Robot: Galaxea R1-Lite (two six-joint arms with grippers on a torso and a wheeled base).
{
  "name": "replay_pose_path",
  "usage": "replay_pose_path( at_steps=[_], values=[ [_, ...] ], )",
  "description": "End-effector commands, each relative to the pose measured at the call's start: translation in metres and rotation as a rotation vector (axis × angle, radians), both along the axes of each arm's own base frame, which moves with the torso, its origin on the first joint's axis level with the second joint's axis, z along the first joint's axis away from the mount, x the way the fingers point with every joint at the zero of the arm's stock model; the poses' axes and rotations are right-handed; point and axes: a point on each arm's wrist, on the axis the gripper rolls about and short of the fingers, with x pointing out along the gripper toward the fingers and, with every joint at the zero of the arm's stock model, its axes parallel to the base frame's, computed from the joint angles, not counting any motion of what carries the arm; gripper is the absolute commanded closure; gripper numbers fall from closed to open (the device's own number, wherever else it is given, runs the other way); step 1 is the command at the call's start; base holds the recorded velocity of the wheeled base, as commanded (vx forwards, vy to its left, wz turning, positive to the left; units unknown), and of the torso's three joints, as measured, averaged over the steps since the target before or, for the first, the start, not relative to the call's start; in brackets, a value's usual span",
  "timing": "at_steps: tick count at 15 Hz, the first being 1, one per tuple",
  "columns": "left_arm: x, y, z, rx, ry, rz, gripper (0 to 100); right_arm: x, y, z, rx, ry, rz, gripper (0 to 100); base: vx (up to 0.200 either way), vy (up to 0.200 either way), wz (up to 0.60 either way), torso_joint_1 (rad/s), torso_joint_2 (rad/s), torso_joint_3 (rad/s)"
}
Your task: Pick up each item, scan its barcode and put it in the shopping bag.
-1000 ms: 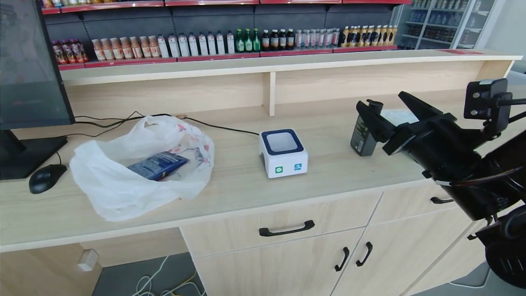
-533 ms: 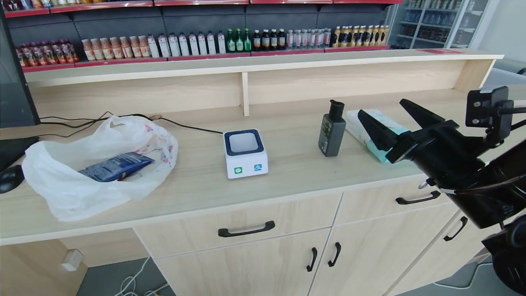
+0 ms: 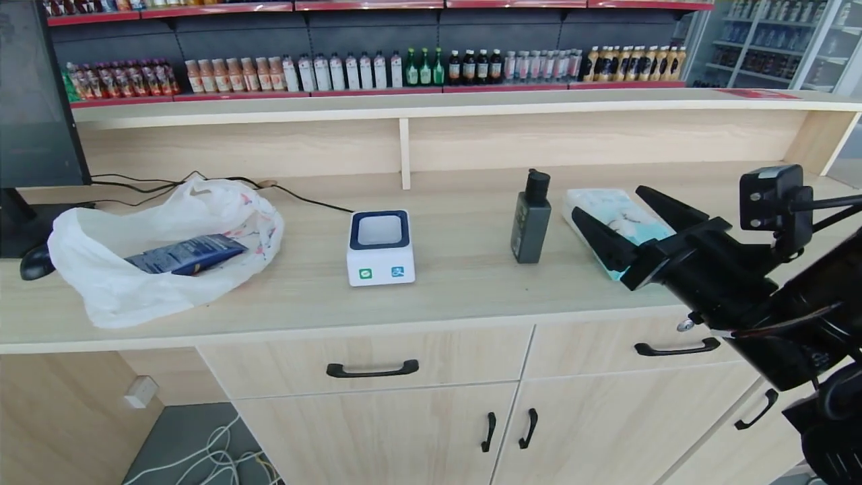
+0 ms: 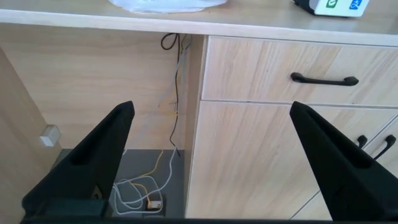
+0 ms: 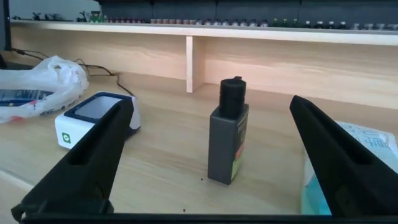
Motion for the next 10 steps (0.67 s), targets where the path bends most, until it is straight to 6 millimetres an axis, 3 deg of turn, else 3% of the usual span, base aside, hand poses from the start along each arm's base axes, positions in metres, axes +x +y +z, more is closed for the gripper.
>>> replay_pose_path(
  at_steps=[1, 3, 5, 7, 10],
  values=[
    [0.0, 0.0, 0.0, 0.0, -0.001, -0.001, 0, 0.007, 0.005, -0.014, -0.021, 0.046, 0.01, 0, 0.2, 0.0, 0.0, -0.002, 0.0, 0.002],
    [0.0, 0.0, 0.0, 0.003, -0.001, -0.002, 0, 0.012, 0.014, -0.023, -0.032, 0.071, 0.032, 0, 0.2, 0.0, 0.0, -0.005, 0.0, 0.002],
    [0.0, 0.0, 0.0, 0.003, -0.002, -0.002, 0, 0.024, 0.038, -0.024, -0.026, 0.057, 0.083, 0, 0.0, 0.0, 0.0, 0.0, 0.0, 0.0],
    [0.0, 0.0, 0.0, 0.003, -0.002, -0.002, 0, 0.022, 0.059, -0.031, -0.009, 0.083, 0.071, 0, 0.0, 0.0, 0.0, 0.0, 0.0, 0.0],
    [0.0, 0.0, 0.0, 0.006, -0.002, -0.002, 0, 0.023, 0.069, -0.034, 0.039, 0.112, 0.01, 0, 0.0, 0.0, 0.0, 0.0, 0.0, 0.0]
  ],
)
